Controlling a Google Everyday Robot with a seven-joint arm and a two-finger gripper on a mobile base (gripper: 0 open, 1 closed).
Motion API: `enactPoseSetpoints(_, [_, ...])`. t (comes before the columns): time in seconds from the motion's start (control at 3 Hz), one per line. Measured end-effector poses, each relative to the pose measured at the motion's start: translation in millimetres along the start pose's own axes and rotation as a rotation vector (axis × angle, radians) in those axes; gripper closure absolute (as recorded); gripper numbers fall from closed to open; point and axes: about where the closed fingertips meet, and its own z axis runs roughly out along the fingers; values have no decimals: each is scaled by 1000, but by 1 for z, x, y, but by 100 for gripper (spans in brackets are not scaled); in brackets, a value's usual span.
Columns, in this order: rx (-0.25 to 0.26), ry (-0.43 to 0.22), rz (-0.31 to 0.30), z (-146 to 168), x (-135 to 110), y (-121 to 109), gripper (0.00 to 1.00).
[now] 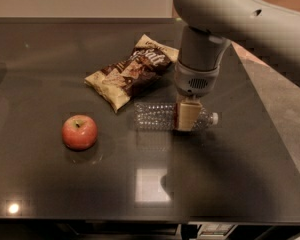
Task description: Move water bottle near apple
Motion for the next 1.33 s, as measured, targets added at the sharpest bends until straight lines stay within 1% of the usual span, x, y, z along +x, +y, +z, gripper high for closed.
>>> enactPoseSetpoints(0.33, [-18,-6,-48,1,-19,5,100])
enactPoseSetpoints(1.0, [-37,-26,-117,-1,-50,16,100])
enactPoseSetpoints(1.33, [-42,-20,-143,2,-60,20,91])
